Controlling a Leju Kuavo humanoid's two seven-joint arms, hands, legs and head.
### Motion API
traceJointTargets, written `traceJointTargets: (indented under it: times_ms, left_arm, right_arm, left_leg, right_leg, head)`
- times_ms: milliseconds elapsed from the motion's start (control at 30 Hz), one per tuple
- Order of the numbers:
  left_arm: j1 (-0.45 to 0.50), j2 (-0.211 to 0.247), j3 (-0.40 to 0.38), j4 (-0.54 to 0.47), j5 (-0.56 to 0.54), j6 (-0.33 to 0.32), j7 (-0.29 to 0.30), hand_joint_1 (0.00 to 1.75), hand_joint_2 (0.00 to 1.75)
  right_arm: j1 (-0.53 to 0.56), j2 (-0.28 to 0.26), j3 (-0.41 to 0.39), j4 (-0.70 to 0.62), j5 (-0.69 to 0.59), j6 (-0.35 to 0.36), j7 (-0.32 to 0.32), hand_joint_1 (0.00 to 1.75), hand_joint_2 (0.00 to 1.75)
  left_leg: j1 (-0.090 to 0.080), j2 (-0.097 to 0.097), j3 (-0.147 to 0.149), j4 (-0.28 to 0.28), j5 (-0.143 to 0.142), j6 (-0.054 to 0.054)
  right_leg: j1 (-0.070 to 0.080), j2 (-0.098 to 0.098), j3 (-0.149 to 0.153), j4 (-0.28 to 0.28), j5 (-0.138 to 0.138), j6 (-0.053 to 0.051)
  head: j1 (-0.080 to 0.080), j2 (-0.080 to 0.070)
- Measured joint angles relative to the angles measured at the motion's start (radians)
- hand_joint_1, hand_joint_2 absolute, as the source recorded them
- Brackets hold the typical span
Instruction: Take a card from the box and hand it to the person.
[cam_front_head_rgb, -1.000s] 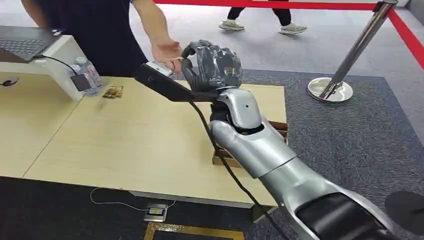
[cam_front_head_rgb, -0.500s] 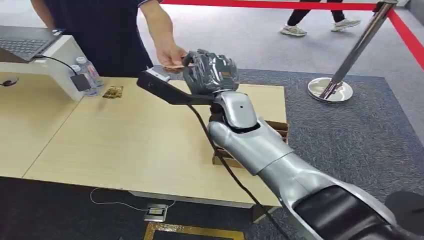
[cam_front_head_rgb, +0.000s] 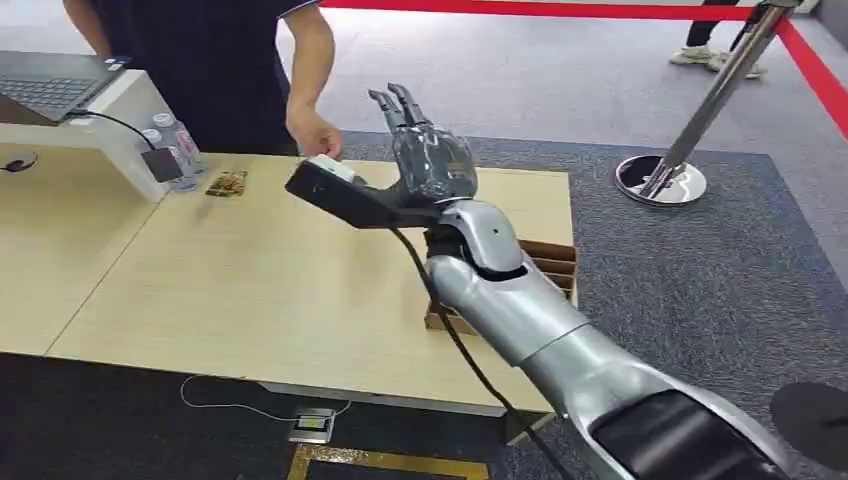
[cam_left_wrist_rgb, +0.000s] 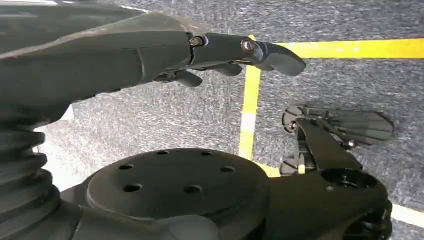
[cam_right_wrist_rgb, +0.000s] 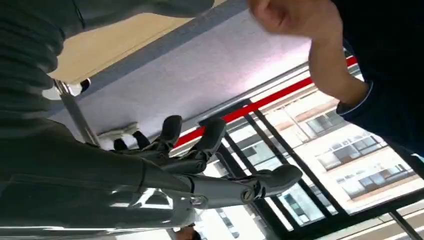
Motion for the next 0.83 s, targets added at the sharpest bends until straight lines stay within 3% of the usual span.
traceJointTargets:
  times_ms: [200,433,600,833]
  left_arm:
    - [0.001,-0.001,0.003,0.000,0.016,0.004,0.004,0.00,1.75]
    - [0.008,-0.005,0.003,0.000,0.016,0.004,0.011,0.00,1.75]
    - [0.014,-0.005,0.004,0.000,0.022,0.002,0.013,0.00,1.75]
    - [0.013,-0.009,0.030,0.000,0.058,0.019,0.021,0.00,1.75]
  right_arm:
    - [0.175,-0.062,-0.073,-0.243,-0.033,0.081,-0.034,0.00,1.75]
    - [0.574,-0.172,-0.190,-0.723,-0.220,0.157,-0.168,0.00,1.75]
    - [0.838,-0.216,-0.277,-1.029,-0.325,0.199,-0.275,0.00,1.75]
    - [1.119,-0.245,-0.474,-1.199,-0.457,0.248,-0.334,0.00,1.75]
  left_leg:
    - [0.000,0.000,0.000,0.000,0.000,0.000]
    - [0.000,-0.001,-0.002,0.000,-0.003,0.001]
    - [0.000,-0.002,-0.001,0.000,-0.004,0.000]
    - [0.000,-0.001,-0.001,0.000,-0.006,0.001]
  right_leg:
    - [0.000,0.000,-0.001,-0.001,0.000,0.000]
    - [0.000,0.000,-0.002,-0.002,-0.001,0.001]
    - [0.000,0.000,-0.001,-0.002,-0.004,0.003]
    - [0.000,0.000,0.000,-0.002,-0.004,0.003]
  head:
    - [0.000,0.000]
    - [0.000,0.000]
    - [0.000,0.000]
    - [0.000,0.000]
